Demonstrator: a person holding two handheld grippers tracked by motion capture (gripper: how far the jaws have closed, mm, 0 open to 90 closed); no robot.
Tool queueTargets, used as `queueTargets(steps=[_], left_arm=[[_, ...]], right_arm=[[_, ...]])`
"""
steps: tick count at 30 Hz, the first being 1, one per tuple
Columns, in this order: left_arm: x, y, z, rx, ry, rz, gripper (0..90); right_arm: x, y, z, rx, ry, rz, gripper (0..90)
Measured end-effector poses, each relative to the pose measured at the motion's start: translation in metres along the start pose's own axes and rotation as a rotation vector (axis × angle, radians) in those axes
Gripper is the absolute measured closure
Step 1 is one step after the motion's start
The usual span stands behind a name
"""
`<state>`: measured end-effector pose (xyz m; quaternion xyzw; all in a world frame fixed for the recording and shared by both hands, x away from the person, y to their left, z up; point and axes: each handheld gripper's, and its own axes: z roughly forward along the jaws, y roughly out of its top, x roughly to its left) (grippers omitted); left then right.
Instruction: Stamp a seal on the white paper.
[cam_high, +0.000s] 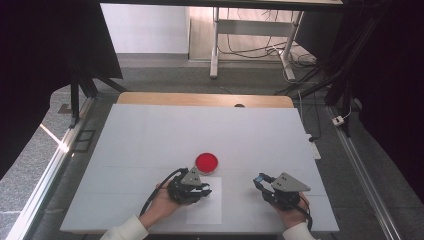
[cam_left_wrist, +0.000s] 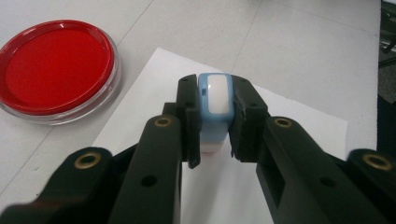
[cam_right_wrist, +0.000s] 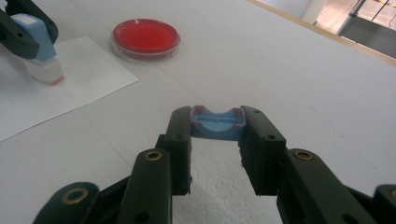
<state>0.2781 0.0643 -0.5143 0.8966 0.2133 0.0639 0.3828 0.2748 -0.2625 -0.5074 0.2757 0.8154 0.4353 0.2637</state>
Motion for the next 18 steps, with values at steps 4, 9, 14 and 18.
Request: queueTargets(steps=[4, 9, 14, 18], left_arm=[[0.0003, 0.0004, 0.0008, 0.011, -0.001, -0.001, 75.7], [-0.0005, 0.0013, 0.0014, 0.029, 0.007, 0.009, 75.8], [-0.001, 0.0021, 0.0018, 0.034, 0.008, 0.003, 75.9], [-0.0016, 0.0027, 0.0016, 0.046, 0.014, 0.016, 75.9]], right_arm=[[0.0002, 0.0001, 0.0, 0.0, 0.0, -0.001, 65.0], [0.0001, 0.0, -0.0001, -0.002, 0.001, 0.001, 65.0], [0.0005, 0.0001, -0.0001, -0.002, -0.001, 0.0, 65.0], [0.0003, 0.0002, -0.0004, -0.003, 0.0, 0.0, 65.0]])
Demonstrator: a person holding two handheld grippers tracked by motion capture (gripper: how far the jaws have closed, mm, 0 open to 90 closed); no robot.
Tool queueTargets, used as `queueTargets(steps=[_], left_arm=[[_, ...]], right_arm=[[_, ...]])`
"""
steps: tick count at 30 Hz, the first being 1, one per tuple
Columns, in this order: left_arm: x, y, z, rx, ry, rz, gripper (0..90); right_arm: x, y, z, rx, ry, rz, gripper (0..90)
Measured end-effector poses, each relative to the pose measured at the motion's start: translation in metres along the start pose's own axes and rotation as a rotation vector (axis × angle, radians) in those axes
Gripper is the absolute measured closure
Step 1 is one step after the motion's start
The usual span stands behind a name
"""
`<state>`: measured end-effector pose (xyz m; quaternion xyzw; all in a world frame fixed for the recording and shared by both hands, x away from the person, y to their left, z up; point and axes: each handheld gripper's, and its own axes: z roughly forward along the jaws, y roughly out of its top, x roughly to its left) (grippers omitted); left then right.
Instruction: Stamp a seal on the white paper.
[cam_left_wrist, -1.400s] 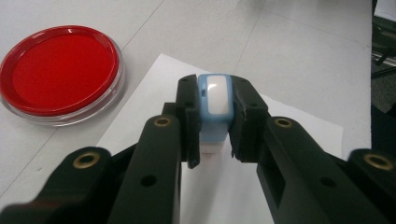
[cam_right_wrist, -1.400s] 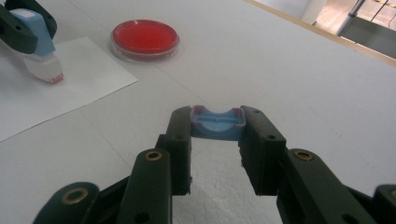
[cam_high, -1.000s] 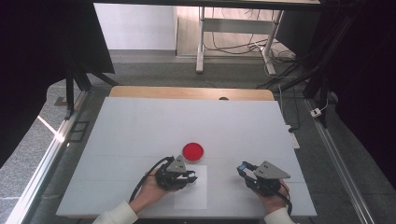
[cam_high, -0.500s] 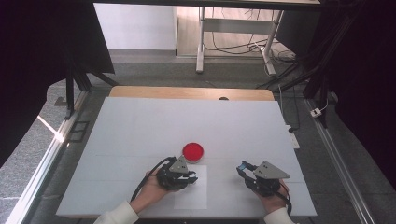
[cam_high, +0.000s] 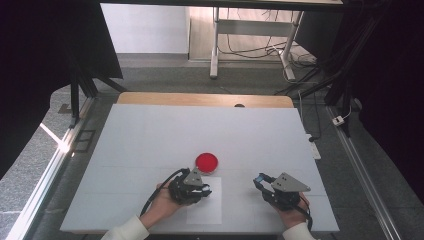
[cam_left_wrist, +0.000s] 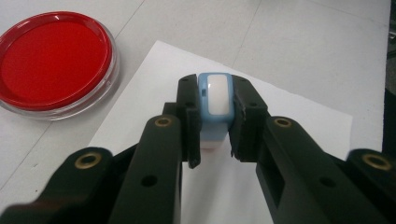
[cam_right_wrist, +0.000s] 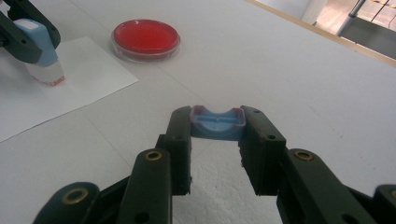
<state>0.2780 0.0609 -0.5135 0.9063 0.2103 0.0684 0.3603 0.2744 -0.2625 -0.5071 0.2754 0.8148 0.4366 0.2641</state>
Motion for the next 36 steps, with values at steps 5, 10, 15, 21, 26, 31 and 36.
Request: queueTargets(steps=[5, 10, 15, 21, 26, 31, 36], left_arm=[[-0.0006, 0.0017, 0.0001, 0.012, 0.003, -0.002, 76.0], [-0.0002, 0.002, 0.0002, 0.018, 0.0, -0.006, 76.0], [-0.0007, 0.0033, 0.0003, 0.027, 0.003, -0.007, 76.0], [-0.0014, 0.0026, 0.0005, 0.023, 0.006, -0.014, 76.1], [-0.0041, -0.0004, 0.0002, 0.01, 0.023, -0.012, 76.1], [-0.0047, -0.0037, 0.0, -0.008, 0.025, -0.02, 76.2], [-0.0046, -0.0051, -0.0001, -0.016, 0.025, -0.024, 76.2]], right_arm=[[0.0003, 0.0, 0.0, 0.0, 0.0, -0.001, 65.0], [0.0001, 0.0001, -0.0004, 0.0, -0.001, 0.0, 64.9], [0.0002, 0.0002, -0.0012, -0.001, -0.005, 0.002, 65.0], [0.0004, 0.0002, -0.0012, -0.001, -0.004, 0.002, 65.0], [0.0006, 0.0004, -0.0015, -0.004, -0.005, 0.001, 65.0], [-0.0005, 0.0, -0.0023, -0.004, -0.008, 0.001, 65.0], [-0.0007, -0.0004, -0.0016, -0.011, -0.004, 0.007, 65.0]])
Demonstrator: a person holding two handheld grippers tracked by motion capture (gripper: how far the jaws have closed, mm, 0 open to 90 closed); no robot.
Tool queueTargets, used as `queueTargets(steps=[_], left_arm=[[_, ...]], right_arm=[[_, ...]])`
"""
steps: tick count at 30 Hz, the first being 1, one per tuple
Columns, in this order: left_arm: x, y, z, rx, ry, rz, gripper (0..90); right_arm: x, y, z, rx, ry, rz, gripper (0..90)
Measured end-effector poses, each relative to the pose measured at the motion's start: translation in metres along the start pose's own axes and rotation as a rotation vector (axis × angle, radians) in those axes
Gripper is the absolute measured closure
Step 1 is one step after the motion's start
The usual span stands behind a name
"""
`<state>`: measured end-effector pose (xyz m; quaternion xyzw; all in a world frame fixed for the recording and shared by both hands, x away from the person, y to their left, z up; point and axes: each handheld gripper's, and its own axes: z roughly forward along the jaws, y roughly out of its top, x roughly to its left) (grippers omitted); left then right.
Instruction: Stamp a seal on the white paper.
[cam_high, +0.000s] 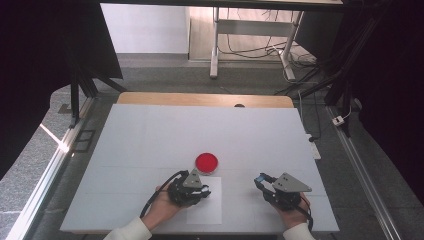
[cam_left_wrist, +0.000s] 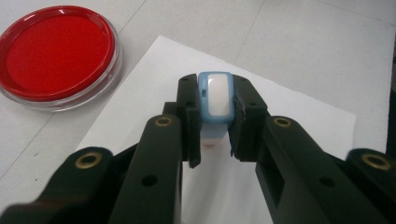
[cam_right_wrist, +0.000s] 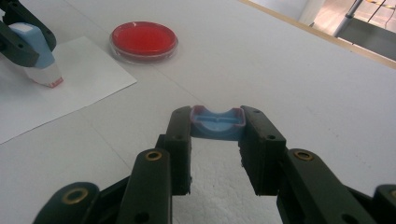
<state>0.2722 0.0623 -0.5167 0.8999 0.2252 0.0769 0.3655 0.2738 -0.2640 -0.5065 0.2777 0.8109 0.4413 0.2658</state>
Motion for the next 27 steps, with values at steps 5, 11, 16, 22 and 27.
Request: queueTargets(steps=[5, 11, 16, 22, 27], left_arm=[[0.0, 0.003, 0.0, 0.021, 0.0, 0.012, 76.2], [0.003, 0.011, 0.001, 0.067, -0.016, 0.015, 76.2], [0.003, 0.011, 0.001, 0.067, -0.017, 0.012, 76.2], [0.002, 0.01, 0.001, 0.066, -0.016, 0.012, 76.2], [0.002, 0.01, 0.001, 0.065, -0.012, 0.016, 76.2]], right_arm=[[0.0, 0.0, 0.0, -0.001, 0.001, -0.001, 64.9], [0.0, 0.0, 0.001, 0.002, 0.002, 0.001, 65.0], [0.001, 0.001, 0.001, 0.005, -0.001, -0.001, 65.0], [0.0, 0.0, 0.0, -0.001, 0.0, 0.0, 65.0], [0.001, 0.001, 0.0, 0.002, 0.0, -0.002, 65.0]])
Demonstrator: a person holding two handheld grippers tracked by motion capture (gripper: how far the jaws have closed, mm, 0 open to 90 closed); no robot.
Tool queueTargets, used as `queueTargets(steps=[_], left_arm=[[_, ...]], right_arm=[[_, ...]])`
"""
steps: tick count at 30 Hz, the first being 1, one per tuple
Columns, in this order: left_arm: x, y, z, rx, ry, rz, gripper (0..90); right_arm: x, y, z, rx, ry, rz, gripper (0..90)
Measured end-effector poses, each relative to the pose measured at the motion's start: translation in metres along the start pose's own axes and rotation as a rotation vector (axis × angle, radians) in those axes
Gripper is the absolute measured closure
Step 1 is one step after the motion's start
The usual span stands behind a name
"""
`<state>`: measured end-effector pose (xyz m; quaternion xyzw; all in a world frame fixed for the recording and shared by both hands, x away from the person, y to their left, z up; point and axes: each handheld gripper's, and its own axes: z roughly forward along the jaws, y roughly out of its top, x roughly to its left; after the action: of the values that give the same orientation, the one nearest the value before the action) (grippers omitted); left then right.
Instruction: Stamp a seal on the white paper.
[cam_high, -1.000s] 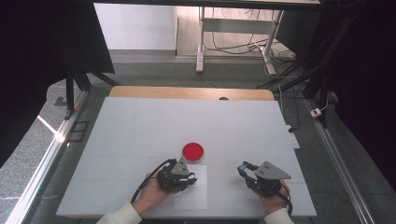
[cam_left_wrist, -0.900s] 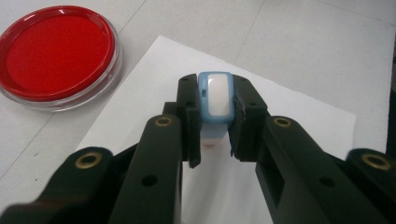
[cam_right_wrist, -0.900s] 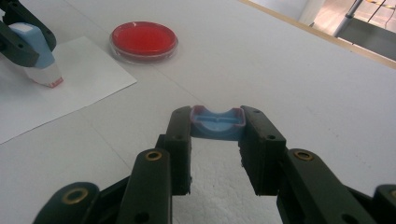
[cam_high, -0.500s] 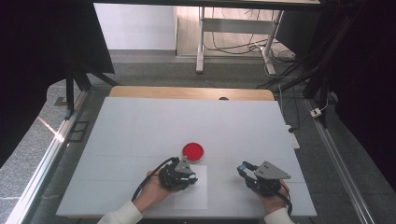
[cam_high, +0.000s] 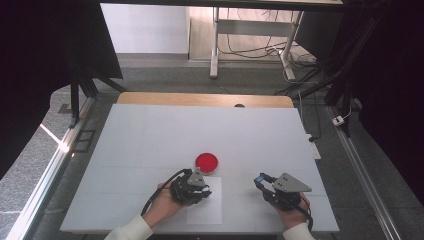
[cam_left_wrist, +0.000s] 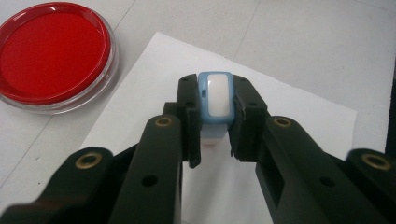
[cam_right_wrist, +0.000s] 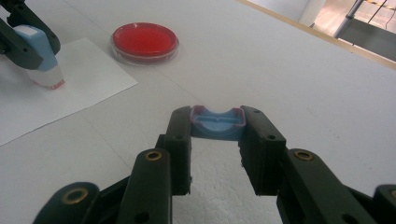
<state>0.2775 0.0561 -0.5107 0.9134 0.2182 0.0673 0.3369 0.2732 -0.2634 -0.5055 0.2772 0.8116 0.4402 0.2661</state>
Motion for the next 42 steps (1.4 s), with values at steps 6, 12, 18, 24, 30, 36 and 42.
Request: queueTargets(steps=[6, 12, 18, 24, 30, 36, 42], left_arm=[[0.0, -0.001, 0.0, -0.014, -0.003, -0.017, 76.1], [-0.001, -0.002, -0.001, -0.027, 0.003, -0.02, 75.9], [0.0, -0.002, -0.009, -0.072, 0.019, -0.026, 75.7], [0.004, -0.003, -0.017, -0.126, 0.016, -0.058, 75.7], [0.006, -0.005, -0.024, -0.168, 0.013, -0.079, 75.6], [0.009, -0.006, -0.032, -0.201, 0.012, -0.099, 75.5], [0.012, -0.007, -0.04, -0.233, 0.009, -0.138, 75.5]], right_arm=[[0.0, 0.0, -0.001, 0.002, -0.007, -0.003, 65.0], [0.0, 0.0, -0.001, 0.0, 0.0, -0.002, 65.0], [0.0, 0.0, -0.001, -0.004, 0.0, -0.002, 65.0], [0.0, 0.0, -0.001, -0.001, -0.007, -0.003, 64.9], [0.0, 0.001, -0.001, -0.01, 0.0, -0.001, 65.0], [0.0, 0.0, -0.001, -0.007, 0.0, -0.003, 65.0], [0.001, 0.001, -0.002, -0.007, -0.011, 0.003, 65.0]])
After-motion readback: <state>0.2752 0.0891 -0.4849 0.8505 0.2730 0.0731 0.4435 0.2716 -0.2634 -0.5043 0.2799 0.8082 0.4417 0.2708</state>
